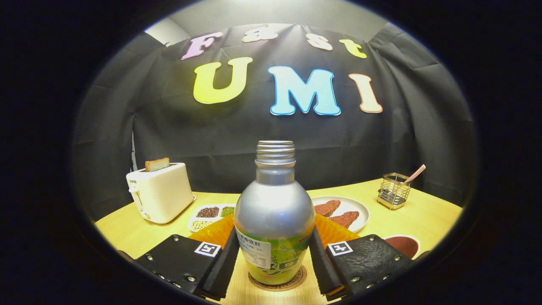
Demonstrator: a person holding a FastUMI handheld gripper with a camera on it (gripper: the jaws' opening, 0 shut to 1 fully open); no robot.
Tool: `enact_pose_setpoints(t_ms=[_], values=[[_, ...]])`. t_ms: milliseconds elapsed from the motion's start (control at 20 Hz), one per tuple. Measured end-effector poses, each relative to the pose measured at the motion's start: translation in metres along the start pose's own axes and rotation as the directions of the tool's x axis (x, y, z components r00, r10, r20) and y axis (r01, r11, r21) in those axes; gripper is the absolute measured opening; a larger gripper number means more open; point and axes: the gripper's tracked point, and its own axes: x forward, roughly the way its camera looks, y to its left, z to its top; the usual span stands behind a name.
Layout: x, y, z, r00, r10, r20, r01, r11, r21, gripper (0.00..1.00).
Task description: Take the bottle from table, then pour the juice into the cup, finally place the bottle on the coaster
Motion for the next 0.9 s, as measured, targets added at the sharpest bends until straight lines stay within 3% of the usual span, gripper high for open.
enact_pose_setpoints(t_ms=[700, 800, 900], values=[[0.014, 0.004, -0.021, 1.0, 0.007, -0.009, -0.007, 1.0, -0.028, 0.79], [0.013, 0.008, -0.02, 0.999, 0.032, -0.007, -0.032, 0.999, -0.01, 0.82], [0.009, 0.009, -0.008, 0.999, 0.043, 0.021, -0.043, 0.999, -0.014, 0.99]])
